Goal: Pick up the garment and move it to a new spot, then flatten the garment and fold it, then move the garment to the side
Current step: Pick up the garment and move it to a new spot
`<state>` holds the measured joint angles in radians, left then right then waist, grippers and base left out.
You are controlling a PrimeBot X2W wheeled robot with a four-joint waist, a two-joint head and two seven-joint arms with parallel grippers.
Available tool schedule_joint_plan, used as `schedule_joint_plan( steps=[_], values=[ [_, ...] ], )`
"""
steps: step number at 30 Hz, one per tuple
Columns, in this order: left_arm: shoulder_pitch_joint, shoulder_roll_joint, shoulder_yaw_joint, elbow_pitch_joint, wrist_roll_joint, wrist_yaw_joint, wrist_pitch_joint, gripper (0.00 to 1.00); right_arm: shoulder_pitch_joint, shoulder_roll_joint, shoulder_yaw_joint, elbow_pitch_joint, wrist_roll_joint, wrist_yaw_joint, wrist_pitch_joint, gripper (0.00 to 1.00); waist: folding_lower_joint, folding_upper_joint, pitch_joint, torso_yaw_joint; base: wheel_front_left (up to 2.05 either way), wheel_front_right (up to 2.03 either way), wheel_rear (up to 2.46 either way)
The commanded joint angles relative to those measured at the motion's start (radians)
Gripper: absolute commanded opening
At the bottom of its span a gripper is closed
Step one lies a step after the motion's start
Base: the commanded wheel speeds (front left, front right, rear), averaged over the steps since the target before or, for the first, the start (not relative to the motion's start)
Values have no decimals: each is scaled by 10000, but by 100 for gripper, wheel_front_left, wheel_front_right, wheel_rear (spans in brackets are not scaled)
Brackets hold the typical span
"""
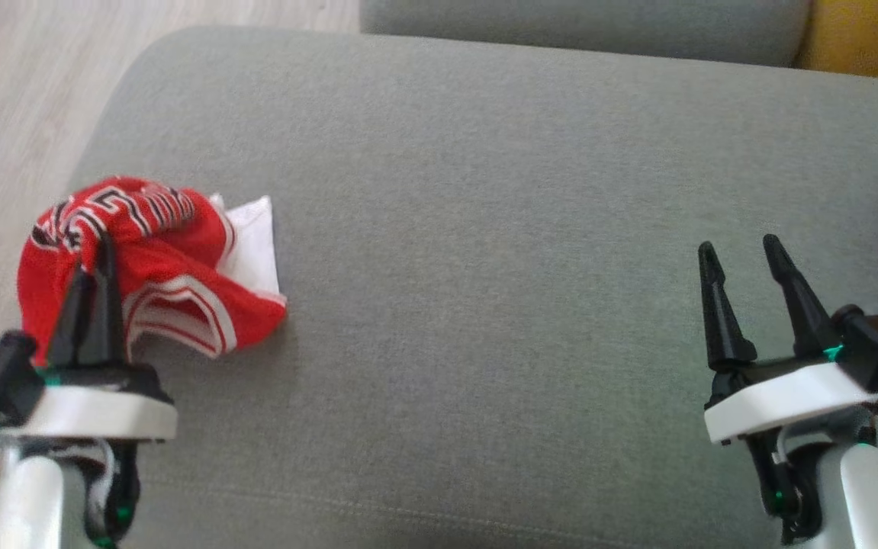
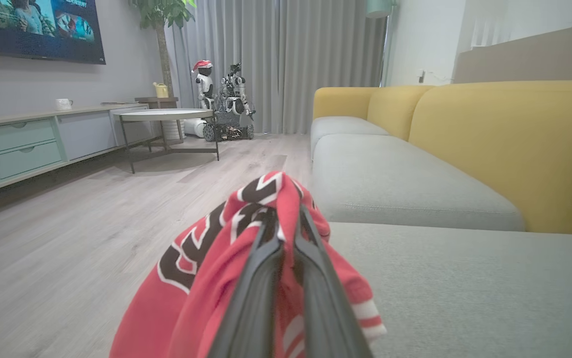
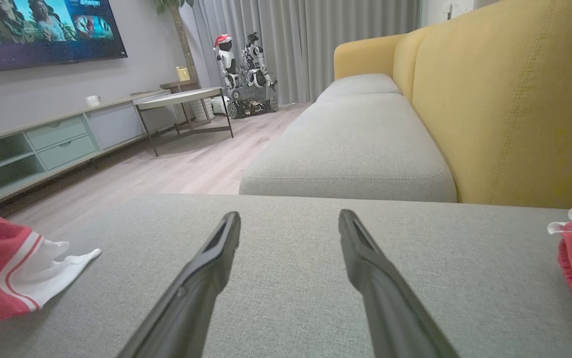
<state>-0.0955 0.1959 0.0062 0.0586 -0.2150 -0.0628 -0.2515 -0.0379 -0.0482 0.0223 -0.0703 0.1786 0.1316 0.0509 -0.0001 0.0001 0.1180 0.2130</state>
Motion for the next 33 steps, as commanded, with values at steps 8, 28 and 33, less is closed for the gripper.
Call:
schedule_joint_plan(
  steps=[8, 28, 33],
  values=[
    [76, -200, -713, -1447, 315, -12, 688, 0, -125, -22, 382, -367, 38, -9, -137, 100, 1, -1, -290, -847, 0, 0, 0],
    [-3387, -1045, -3263, 315, 465, -549, 448, 0, -709, -21, 773, -469, 482, -9, -572, 100, 1, -1, 1681, -4596, 0, 0, 0],
    [-3805, -1075, -3793, 1029, 291, -615, 474, 0, -781, -21, 918, -268, 704, -9, -862, 100, 1, -1, 2125, -5151, 0, 0, 0]
  ],
)
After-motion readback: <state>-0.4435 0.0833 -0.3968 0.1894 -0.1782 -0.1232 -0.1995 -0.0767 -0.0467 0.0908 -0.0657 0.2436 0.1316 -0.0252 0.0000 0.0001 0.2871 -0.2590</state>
